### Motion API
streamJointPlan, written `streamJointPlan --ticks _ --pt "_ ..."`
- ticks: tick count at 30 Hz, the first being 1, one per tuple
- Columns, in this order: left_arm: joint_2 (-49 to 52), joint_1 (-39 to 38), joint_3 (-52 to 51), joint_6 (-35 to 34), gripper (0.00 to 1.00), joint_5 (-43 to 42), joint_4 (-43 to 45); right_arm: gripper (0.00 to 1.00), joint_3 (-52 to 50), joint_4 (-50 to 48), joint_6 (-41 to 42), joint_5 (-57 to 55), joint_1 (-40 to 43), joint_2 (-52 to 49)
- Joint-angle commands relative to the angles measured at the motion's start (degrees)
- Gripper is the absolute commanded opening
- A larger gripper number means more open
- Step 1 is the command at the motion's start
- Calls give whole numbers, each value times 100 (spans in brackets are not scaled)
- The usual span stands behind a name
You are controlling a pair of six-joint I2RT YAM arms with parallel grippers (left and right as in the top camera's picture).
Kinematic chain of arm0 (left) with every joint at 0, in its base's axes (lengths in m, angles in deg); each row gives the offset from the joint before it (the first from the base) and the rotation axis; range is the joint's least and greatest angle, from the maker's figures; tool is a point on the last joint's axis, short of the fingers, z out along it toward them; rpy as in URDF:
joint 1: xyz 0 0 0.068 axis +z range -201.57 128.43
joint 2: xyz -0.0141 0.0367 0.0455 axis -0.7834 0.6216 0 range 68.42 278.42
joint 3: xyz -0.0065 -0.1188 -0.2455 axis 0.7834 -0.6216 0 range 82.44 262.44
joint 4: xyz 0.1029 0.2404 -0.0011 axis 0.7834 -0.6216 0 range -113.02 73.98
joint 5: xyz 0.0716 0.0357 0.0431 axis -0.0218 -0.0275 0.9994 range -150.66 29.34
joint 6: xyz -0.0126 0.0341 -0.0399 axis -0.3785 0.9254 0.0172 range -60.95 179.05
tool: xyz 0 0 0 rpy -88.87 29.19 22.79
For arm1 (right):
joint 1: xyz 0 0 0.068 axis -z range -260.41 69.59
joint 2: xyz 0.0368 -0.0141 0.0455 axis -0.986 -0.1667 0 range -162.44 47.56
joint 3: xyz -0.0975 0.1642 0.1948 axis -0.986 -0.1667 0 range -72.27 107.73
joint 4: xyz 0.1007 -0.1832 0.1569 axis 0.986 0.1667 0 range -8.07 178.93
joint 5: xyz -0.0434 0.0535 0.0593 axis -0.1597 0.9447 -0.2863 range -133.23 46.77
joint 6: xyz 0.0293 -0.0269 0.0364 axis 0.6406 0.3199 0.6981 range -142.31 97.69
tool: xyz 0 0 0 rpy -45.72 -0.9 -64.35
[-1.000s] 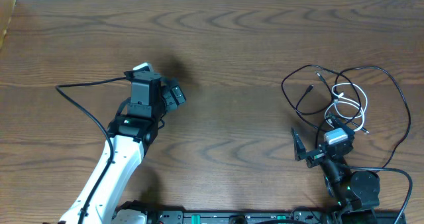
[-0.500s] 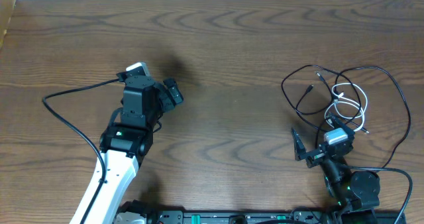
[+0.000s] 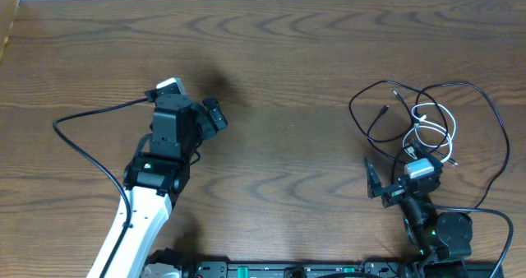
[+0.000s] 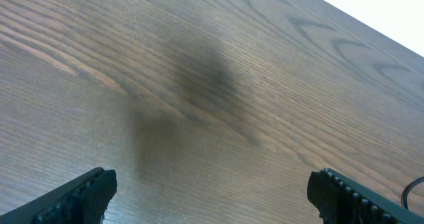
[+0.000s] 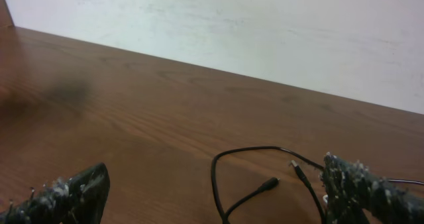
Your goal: Untangle cables
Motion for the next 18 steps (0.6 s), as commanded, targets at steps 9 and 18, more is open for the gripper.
streamJointPlan --ticks 9,18 --pt "-881 42 -90 -2 98 -2 -678 99 -7 22 -79 -20 48 44" --pt "-1082 42 -90 -2 98 -2 -940 99 -7 22 -79 -20 37 44"
